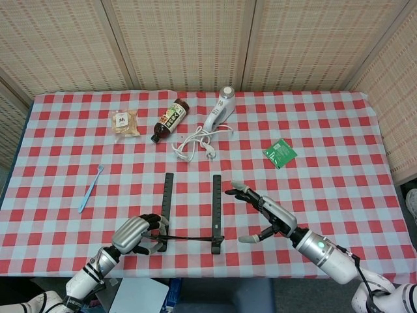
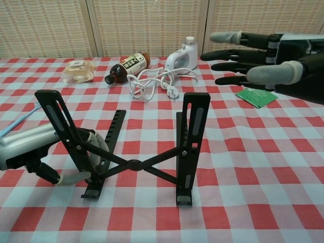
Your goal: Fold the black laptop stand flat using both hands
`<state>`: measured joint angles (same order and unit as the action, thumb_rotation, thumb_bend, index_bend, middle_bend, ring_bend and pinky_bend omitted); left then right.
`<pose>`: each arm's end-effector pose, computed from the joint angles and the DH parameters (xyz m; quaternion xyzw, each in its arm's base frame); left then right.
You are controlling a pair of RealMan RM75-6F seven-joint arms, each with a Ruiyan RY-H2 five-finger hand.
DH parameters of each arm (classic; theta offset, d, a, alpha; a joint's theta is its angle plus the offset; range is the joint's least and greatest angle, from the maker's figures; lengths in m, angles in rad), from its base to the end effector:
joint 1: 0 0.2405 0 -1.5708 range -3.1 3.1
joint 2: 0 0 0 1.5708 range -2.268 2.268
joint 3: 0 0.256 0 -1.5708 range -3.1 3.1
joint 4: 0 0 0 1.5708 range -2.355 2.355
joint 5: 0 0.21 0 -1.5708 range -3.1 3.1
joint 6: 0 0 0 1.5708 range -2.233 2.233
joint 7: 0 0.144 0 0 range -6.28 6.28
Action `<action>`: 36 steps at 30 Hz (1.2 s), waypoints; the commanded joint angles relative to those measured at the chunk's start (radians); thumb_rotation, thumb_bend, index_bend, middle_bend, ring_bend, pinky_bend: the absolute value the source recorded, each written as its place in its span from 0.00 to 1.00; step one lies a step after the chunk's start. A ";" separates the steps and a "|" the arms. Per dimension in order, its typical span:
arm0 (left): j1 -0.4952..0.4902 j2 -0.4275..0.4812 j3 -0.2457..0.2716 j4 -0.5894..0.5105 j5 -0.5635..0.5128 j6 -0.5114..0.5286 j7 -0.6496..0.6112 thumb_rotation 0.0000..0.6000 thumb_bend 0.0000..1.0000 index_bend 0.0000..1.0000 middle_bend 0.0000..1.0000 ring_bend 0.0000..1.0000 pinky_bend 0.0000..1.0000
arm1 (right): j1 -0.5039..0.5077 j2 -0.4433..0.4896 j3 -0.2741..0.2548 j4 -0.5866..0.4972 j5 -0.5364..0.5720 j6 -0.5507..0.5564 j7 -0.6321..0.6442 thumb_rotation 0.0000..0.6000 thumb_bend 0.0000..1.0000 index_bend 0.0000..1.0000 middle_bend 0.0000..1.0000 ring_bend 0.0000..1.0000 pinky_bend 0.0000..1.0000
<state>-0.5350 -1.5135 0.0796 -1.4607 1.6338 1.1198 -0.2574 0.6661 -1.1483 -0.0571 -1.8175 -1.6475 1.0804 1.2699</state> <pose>-0.1978 0.2420 -0.0246 -0.7338 -0.4648 -0.4359 0.2355 -0.1477 -0.2575 0.0640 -0.4654 0.7374 -0.4887 0.0297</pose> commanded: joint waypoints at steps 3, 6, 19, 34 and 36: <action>-0.001 -0.004 -0.002 0.001 -0.001 0.000 0.000 1.00 0.35 0.47 0.30 0.26 0.35 | -0.004 0.000 0.001 -0.001 0.000 -0.001 -0.004 1.00 0.00 0.00 0.11 0.00 0.03; -0.003 -0.006 -0.004 0.004 -0.005 -0.006 0.004 1.00 0.35 0.46 0.30 0.26 0.34 | -0.006 0.001 0.002 0.000 -0.001 0.000 -0.002 1.00 0.01 0.00 0.11 0.00 0.03; 0.001 0.003 -0.004 -0.002 -0.018 -0.011 0.043 1.00 0.36 0.48 0.30 0.26 0.34 | -0.012 0.002 0.006 0.002 -0.006 0.001 0.001 1.00 0.01 0.00 0.11 0.00 0.03; 0.003 0.004 -0.011 -0.003 -0.030 -0.015 0.068 1.00 0.35 0.49 0.30 0.26 0.34 | -0.019 0.006 0.008 0.003 -0.008 0.003 0.001 1.00 0.01 0.00 0.11 0.00 0.03; 0.004 0.008 -0.011 -0.005 -0.032 -0.016 0.075 1.00 0.35 0.49 0.30 0.26 0.34 | -0.020 0.007 0.008 0.004 -0.009 0.004 0.001 1.00 0.01 0.00 0.11 0.00 0.03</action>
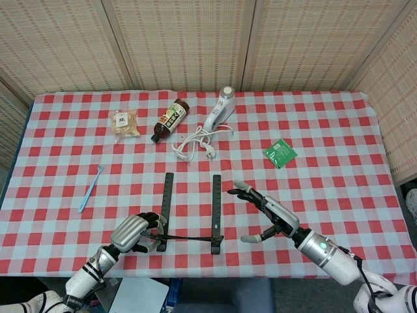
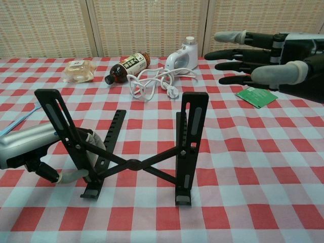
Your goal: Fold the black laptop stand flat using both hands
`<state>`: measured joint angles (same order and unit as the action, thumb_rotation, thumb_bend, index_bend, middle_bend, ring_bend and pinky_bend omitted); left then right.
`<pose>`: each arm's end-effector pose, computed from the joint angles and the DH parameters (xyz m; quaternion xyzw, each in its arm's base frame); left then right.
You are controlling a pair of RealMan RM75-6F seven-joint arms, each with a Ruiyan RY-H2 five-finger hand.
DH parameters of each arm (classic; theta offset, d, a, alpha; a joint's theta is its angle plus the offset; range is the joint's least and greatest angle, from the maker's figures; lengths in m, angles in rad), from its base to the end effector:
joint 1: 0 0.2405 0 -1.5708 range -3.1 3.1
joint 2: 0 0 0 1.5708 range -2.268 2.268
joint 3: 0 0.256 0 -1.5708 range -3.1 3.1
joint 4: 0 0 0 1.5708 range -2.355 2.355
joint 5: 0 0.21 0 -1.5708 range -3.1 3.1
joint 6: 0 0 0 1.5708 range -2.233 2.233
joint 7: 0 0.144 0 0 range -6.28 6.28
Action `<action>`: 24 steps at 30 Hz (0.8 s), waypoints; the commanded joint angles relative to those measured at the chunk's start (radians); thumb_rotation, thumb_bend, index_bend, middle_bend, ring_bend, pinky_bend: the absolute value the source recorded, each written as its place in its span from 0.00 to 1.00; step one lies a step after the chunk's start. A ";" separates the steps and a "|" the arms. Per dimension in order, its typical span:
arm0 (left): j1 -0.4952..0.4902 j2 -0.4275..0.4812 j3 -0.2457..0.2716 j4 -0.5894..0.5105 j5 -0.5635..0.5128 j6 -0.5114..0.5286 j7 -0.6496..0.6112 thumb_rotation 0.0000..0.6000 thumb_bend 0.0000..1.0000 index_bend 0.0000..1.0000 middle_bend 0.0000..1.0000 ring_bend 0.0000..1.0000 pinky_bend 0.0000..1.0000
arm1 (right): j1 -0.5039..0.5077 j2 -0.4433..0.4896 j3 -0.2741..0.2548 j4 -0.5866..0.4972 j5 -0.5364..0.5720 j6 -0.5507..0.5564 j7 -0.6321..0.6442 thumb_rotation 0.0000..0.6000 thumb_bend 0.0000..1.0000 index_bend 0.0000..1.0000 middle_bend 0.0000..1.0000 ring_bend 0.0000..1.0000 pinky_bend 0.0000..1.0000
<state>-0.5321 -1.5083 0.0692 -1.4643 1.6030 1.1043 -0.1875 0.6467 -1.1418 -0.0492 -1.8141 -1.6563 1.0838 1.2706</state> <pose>-0.2015 0.2455 -0.0233 -0.7423 -0.4510 -0.4220 0.2599 -0.1517 -0.2568 0.0670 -0.4633 0.7360 -0.4930 0.0246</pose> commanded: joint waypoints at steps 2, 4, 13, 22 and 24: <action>0.002 0.005 -0.001 -0.002 -0.003 0.001 0.013 1.00 0.35 0.50 0.30 0.26 0.34 | 0.000 0.000 0.001 0.001 0.000 -0.001 0.001 1.00 0.01 0.00 0.11 0.00 0.03; 0.004 0.006 0.001 -0.005 -0.004 0.001 0.012 1.00 0.35 0.51 0.30 0.26 0.34 | 0.000 0.000 0.002 0.001 0.000 -0.001 0.002 1.00 0.01 0.00 0.11 0.00 0.03; 0.004 0.002 -0.001 0.000 -0.003 -0.001 0.017 1.00 0.35 0.56 0.30 0.26 0.35 | -0.005 0.002 0.001 -0.001 -0.001 0.003 0.000 1.00 0.01 0.00 0.11 0.00 0.03; 0.003 0.004 -0.005 0.001 -0.002 0.000 0.040 1.00 0.35 0.60 0.31 0.27 0.34 | -0.011 0.006 -0.001 -0.004 -0.004 0.008 -0.001 1.00 0.00 0.00 0.11 0.00 0.03; 0.003 0.005 -0.005 0.000 -0.003 -0.001 0.045 1.00 0.35 0.60 0.31 0.28 0.35 | -0.013 0.006 -0.001 -0.004 -0.005 0.010 -0.001 1.00 0.01 0.00 0.11 0.00 0.03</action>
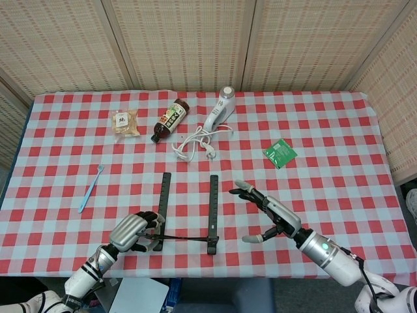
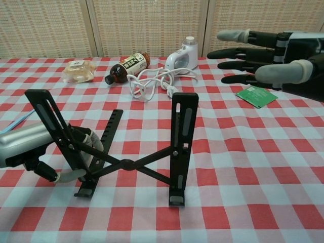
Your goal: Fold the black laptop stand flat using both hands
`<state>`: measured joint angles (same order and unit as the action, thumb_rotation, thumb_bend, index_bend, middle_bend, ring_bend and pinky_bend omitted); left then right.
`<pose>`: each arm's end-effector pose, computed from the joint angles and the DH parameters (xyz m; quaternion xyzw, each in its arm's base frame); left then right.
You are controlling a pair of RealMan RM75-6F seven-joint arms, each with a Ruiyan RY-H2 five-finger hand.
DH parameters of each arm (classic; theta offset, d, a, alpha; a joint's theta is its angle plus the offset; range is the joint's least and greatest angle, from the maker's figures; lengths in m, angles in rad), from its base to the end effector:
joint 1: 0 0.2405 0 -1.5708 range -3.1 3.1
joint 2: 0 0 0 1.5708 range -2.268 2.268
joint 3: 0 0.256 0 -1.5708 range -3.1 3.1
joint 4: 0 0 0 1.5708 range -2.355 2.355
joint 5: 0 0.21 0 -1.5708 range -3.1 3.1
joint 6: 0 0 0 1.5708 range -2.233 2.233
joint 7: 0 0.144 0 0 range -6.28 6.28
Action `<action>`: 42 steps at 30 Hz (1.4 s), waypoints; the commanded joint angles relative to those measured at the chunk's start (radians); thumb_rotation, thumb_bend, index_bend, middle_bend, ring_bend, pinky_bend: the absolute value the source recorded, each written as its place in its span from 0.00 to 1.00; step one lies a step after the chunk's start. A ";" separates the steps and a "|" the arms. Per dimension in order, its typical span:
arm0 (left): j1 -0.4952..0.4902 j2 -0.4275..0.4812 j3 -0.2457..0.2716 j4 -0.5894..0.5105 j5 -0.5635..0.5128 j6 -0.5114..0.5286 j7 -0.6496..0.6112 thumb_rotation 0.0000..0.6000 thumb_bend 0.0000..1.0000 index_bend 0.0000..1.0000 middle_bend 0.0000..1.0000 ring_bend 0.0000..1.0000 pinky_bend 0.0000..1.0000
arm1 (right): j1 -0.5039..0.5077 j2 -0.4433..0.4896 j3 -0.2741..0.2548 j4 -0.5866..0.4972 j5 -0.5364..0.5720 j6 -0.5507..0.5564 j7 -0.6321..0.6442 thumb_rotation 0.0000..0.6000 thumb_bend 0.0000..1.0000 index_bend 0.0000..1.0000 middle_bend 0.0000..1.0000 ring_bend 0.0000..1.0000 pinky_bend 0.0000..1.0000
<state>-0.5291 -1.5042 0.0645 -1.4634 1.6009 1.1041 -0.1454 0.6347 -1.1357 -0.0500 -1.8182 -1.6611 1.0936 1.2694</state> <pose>-0.2029 0.2468 -0.0215 -0.7501 -0.4354 -0.4165 0.2727 -0.1538 -0.2548 0.0695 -0.4606 0.7353 -0.4966 0.0227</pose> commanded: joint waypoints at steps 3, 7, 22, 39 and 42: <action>0.001 0.009 0.004 -0.011 -0.003 -0.005 0.011 1.00 0.35 0.53 0.31 0.27 0.34 | -0.002 0.001 0.000 0.000 -0.001 0.002 0.001 1.00 0.01 0.00 0.11 0.00 0.03; 0.004 0.018 0.006 -0.025 -0.002 -0.003 0.022 1.00 0.35 0.41 0.31 0.26 0.34 | -0.003 0.003 0.001 0.000 -0.002 0.004 0.002 1.00 0.01 0.00 0.11 0.00 0.03; 0.014 0.032 0.004 -0.032 -0.017 -0.003 0.048 1.00 0.35 0.51 0.31 0.26 0.34 | -0.004 0.002 0.001 0.001 -0.005 0.005 0.004 1.00 0.01 0.00 0.11 0.00 0.03; 0.014 0.030 0.001 -0.027 -0.012 -0.003 0.047 1.00 0.35 0.56 0.31 0.26 0.34 | -0.010 0.003 -0.001 -0.001 -0.003 0.007 -0.004 1.00 0.00 0.00 0.11 0.00 0.03; 0.015 0.028 0.000 -0.026 -0.014 -0.003 0.046 1.00 0.35 0.57 0.31 0.26 0.34 | -0.010 0.002 -0.006 0.001 -0.004 -0.003 -0.021 1.00 0.00 0.00 0.11 0.00 0.03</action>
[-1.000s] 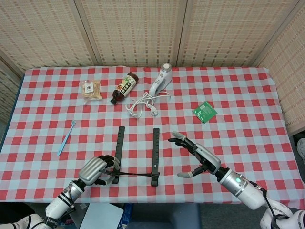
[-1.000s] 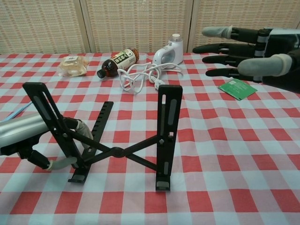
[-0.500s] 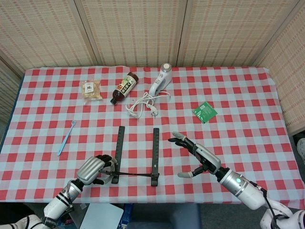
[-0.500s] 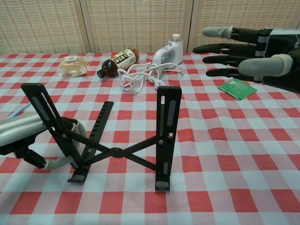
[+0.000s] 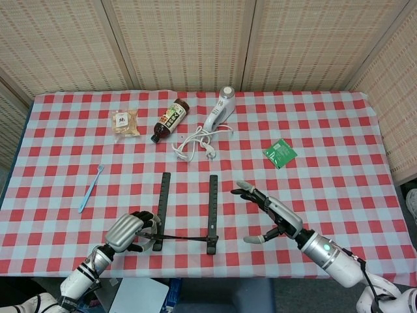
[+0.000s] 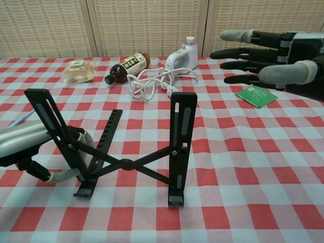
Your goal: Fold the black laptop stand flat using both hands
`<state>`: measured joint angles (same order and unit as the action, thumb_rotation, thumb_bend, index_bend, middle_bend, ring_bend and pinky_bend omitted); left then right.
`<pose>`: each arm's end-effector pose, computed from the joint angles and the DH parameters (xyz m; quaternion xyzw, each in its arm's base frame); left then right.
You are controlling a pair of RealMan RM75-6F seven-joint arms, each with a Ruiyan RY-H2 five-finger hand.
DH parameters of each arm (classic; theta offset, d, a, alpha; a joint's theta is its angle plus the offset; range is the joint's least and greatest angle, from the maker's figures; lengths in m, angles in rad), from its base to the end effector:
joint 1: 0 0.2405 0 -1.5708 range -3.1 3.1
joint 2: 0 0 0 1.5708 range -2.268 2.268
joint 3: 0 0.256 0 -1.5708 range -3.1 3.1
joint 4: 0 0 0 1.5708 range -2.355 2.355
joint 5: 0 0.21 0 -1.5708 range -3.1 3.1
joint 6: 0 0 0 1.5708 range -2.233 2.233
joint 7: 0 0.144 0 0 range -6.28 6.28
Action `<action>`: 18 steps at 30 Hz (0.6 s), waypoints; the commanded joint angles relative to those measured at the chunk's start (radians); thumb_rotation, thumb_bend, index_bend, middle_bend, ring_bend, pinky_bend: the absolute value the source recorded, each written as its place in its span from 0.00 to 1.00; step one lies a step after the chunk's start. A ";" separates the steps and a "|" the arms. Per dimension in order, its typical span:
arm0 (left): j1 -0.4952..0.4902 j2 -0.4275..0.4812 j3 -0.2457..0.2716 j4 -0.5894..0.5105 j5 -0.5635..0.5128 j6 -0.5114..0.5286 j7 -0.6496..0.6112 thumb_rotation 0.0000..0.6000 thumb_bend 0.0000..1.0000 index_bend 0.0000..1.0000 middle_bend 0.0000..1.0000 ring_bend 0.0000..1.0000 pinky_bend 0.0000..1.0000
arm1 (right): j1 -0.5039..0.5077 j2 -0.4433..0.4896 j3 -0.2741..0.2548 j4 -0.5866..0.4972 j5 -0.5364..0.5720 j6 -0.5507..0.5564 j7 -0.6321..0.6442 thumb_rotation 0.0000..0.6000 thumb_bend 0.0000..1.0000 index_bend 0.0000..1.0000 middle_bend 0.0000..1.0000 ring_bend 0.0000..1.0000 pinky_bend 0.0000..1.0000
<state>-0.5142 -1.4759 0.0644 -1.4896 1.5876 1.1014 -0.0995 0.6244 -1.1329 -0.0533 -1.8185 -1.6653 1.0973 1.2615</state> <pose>-0.2083 0.2446 -0.0142 -0.7538 -0.4288 -0.4051 0.2895 -0.1567 -0.2526 0.0703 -0.4614 0.7349 -0.4967 0.0181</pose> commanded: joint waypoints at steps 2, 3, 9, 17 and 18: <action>0.000 -0.001 -0.001 0.002 0.000 0.001 0.001 1.00 0.35 0.58 0.31 0.26 0.34 | 0.002 -0.002 -0.008 0.003 0.003 -0.021 -0.051 1.00 0.01 0.00 0.11 0.00 0.03; 0.000 -0.002 -0.001 0.002 0.000 0.001 0.001 1.00 0.35 0.58 0.31 0.26 0.34 | 0.002 -0.003 -0.009 0.002 0.006 -0.027 -0.074 1.00 0.03 0.00 0.11 0.00 0.03; 0.001 -0.003 -0.003 0.002 0.001 0.003 0.001 1.00 0.35 0.58 0.31 0.26 0.34 | 0.002 -0.005 -0.015 -0.032 0.065 -0.095 -0.294 1.00 0.11 0.01 0.12 0.00 0.03; -0.001 -0.004 -0.003 -0.004 -0.002 -0.004 0.007 1.00 0.35 0.58 0.31 0.26 0.34 | 0.009 -0.048 0.013 -0.105 0.276 -0.192 -0.713 1.00 0.13 0.29 0.20 0.00 0.03; -0.001 -0.003 -0.003 -0.006 -0.003 -0.005 0.009 1.00 0.35 0.58 0.31 0.26 0.34 | 0.011 -0.057 0.018 -0.111 0.302 -0.198 -0.750 1.00 0.13 0.31 0.21 0.00 0.03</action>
<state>-0.5149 -1.4792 0.0612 -1.4953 1.5853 1.0968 -0.0912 0.6295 -1.1577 -0.0544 -1.8860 -1.4816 0.9525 0.6704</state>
